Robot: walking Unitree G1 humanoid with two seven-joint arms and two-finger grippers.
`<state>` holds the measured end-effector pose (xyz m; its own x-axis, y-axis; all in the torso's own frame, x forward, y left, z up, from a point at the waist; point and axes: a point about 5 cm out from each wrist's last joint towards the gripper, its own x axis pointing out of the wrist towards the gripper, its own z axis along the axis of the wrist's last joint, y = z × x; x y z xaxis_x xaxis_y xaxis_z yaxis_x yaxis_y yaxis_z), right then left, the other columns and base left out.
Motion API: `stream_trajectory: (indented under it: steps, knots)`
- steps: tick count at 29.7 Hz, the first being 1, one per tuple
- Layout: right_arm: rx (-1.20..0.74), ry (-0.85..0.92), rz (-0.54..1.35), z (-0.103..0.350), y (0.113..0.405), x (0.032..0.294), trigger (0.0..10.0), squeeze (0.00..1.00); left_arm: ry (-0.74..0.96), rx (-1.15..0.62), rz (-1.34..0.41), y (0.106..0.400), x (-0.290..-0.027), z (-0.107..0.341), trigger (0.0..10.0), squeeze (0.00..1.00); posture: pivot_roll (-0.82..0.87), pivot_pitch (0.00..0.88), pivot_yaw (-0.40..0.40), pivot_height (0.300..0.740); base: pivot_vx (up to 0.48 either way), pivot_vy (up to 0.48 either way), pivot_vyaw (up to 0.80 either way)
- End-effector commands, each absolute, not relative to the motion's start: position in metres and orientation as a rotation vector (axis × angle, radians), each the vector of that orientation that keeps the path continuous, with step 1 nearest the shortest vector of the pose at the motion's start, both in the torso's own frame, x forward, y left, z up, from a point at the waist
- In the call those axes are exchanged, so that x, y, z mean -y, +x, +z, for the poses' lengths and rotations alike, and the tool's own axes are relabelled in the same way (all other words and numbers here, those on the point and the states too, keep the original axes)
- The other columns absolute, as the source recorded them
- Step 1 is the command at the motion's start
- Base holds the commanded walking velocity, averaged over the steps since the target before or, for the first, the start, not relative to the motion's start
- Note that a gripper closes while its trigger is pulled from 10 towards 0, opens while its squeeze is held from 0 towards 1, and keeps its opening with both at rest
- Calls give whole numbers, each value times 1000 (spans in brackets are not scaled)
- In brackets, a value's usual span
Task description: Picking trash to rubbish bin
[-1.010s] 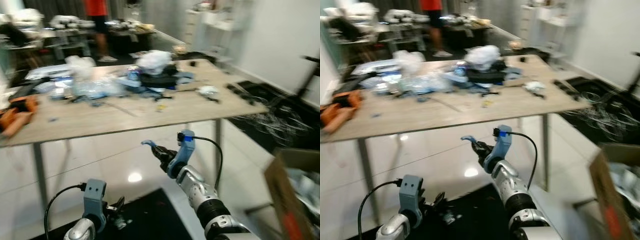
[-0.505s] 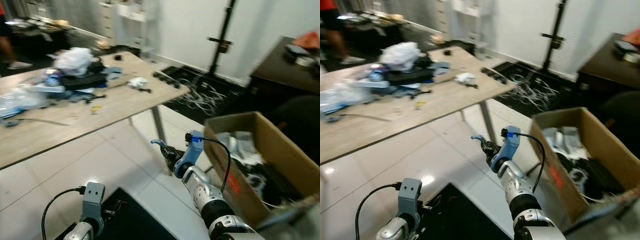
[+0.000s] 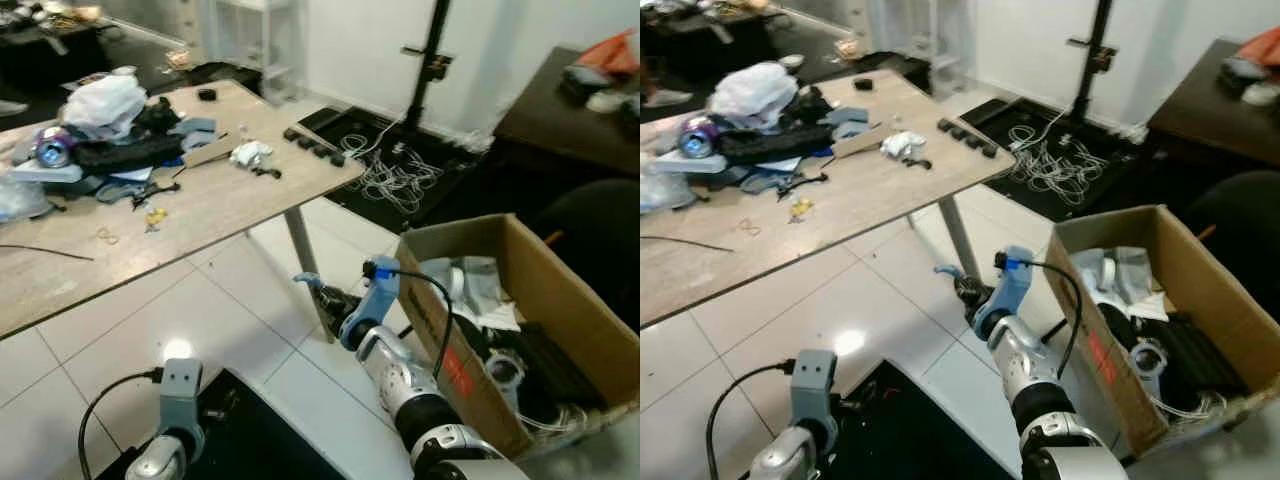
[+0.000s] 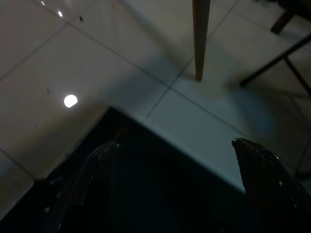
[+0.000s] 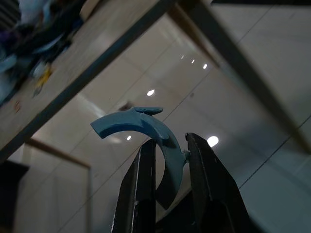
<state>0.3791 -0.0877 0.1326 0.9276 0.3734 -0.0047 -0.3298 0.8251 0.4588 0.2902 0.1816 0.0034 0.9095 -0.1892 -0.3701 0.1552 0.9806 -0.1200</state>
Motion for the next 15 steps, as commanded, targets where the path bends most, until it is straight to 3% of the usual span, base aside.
stream_trajectory:
  steps: [1,7,15]
  knots:
    - [-120,481,360,125,376,88,10000,0,-92,-428,-161,283,-186,-4,10000,0,-27,168,18,740,0,0,0]
    - [-123,476,355,124,376,89,10000,0,-93,-430,-169,284,-183,-4,10000,0,-28,169,18,740,0,0,0]
    - [-126,467,355,124,377,89,10000,0,-90,-429,-177,284,-181,-4,10000,0,-30,167,16,740,0,0,-734]
